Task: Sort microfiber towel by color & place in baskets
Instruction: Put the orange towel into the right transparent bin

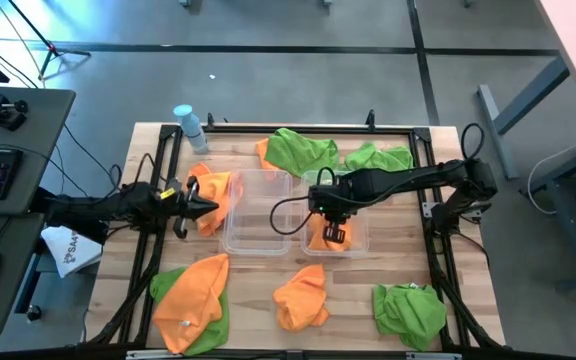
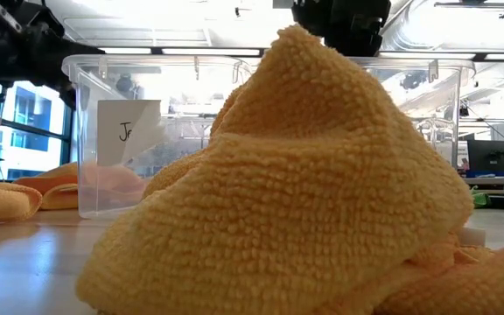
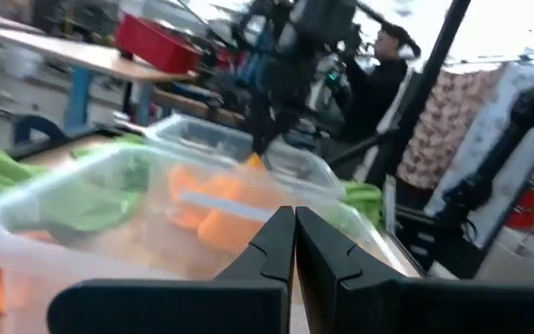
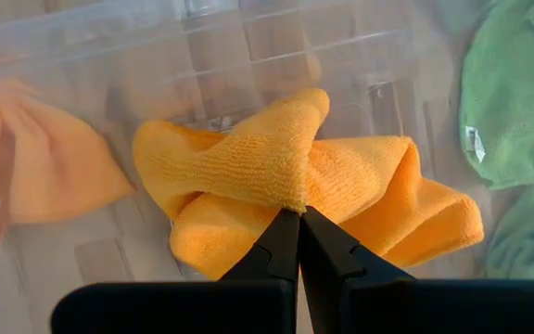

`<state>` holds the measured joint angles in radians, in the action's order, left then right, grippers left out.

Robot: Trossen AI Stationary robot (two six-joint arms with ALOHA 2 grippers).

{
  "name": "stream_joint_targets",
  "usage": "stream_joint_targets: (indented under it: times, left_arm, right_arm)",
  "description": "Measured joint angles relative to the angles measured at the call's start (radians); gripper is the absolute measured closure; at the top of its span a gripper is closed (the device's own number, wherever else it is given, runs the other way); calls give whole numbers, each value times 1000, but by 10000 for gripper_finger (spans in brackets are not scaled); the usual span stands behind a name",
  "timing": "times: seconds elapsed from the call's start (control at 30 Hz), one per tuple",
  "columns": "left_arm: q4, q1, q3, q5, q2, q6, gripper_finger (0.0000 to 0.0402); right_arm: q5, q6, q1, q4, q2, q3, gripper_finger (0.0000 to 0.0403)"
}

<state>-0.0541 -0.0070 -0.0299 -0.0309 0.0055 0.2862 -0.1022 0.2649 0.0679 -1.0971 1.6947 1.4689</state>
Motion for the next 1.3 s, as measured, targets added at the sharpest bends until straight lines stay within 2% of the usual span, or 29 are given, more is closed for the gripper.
stream_joint_targets:
  times: [0.17, 0.27, 0.63, 0.73, 0.87, 1.07, 1.17, 1.3]
  left_arm:
    - [59, 0, -111, -66, 48, -39, 401]
    - [140, 0, -211, -74, 121, -71, 401]
    - [439, -60, -614, -118, 586, -60, 401]
    - [528, -79, -729, -158, 696, -22, 401]
    - [619, -95, -866, -219, 810, -10, 401]
    - [632, -98, -990, -235, 917, 16, 401]
    - [629, -97, -1012, -233, 946, -24, 401]
    - [624, -97, -1012, -246, 968, -35, 401]
  right_arm:
    - [10, 50, -20, -2, 0, 0, 402]
    - [81, 49, -37, -2, 0, 0, 402]
    - [149, -8, -62, -5, 0, 0, 399]
    - [159, -43, -75, -17, 0, 0, 378]
    - [128, -100, -88, -21, 0, 0, 327]
    - [95, -140, -95, -91, -14, 0, 261]
    - [94, -161, -95, -146, -41, 0, 253]
    - [76, -161, -95, -163, -121, 0, 262]
